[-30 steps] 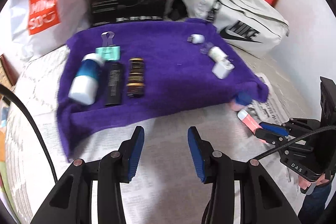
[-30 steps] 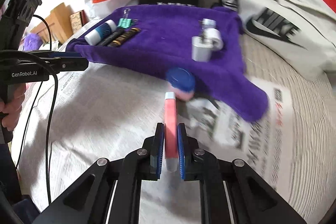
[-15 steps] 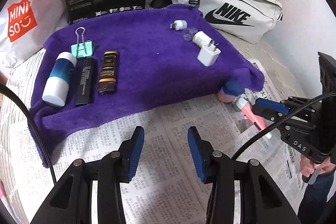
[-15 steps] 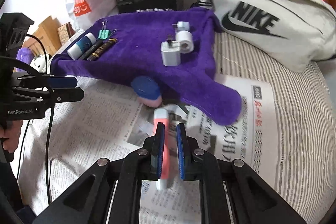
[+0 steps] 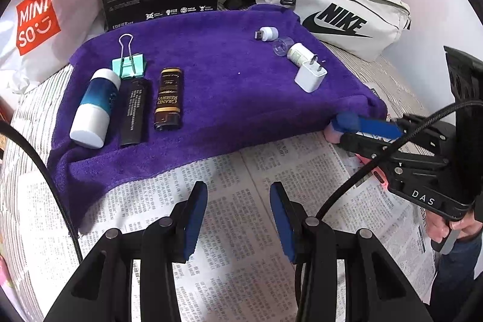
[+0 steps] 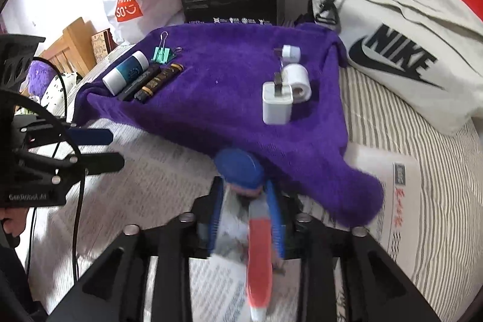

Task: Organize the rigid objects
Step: 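Set the pink tube on the newspaper and grasp the blue-lidded pink jar with the right tool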

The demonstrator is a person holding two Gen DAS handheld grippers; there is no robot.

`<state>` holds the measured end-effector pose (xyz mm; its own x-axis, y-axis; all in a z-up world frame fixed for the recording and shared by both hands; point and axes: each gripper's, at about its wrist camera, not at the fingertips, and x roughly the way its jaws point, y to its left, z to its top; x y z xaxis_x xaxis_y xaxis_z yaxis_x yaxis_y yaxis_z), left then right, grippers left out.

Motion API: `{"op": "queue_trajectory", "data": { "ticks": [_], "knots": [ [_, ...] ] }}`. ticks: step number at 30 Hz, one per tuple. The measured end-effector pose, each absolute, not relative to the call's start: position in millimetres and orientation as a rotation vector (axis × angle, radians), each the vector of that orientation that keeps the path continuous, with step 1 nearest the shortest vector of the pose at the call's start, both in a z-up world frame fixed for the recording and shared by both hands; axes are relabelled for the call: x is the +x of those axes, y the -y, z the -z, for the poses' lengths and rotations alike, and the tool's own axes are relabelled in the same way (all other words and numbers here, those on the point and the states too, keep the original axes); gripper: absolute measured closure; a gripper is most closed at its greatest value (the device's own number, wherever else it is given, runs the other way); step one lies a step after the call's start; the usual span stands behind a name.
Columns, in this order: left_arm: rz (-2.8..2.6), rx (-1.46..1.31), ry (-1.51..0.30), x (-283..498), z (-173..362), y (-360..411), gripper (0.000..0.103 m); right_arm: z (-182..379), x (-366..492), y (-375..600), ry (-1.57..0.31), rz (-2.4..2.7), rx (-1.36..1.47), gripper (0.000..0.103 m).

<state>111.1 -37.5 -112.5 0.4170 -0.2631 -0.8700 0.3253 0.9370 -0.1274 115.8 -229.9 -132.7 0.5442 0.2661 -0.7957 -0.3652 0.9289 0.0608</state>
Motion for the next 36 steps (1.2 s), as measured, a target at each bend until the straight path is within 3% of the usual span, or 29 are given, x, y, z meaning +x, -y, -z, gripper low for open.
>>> {"op": "queue_trajectory", "data": {
  "ticks": [2, 6, 8, 22, 36],
  "knots": [
    [0.362, 0.059, -1.08, 111.9, 112.8, 34.2, 0.062, 131.7, 118.3, 225.6, -0.913, -0.385, -0.129, 0.061],
    [0.353, 0.048, -1.079, 113.0, 113.9, 29.2, 0.062, 132.2, 122.7, 216.2, -0.902, -0.406, -0.14, 0.06],
    [0.349, 0.043, -1.08, 112.9, 114.7, 26.4, 0.062, 134.1, 124.9, 214.3, -0.914, -0.418, -0.131, 0.067],
    [0.337, 0.009, -1.077, 108.5, 117.4, 9.3, 0.062, 145.7, 129.1, 206.2, -0.935, -0.412, -0.131, 0.068],
    [0.35, -0.017, -1.025, 94.1, 96.4, -0.9, 0.062, 121.3, 102.8, 242.6, -0.896, -0.319, -0.11, 0.068]
  ]
}}
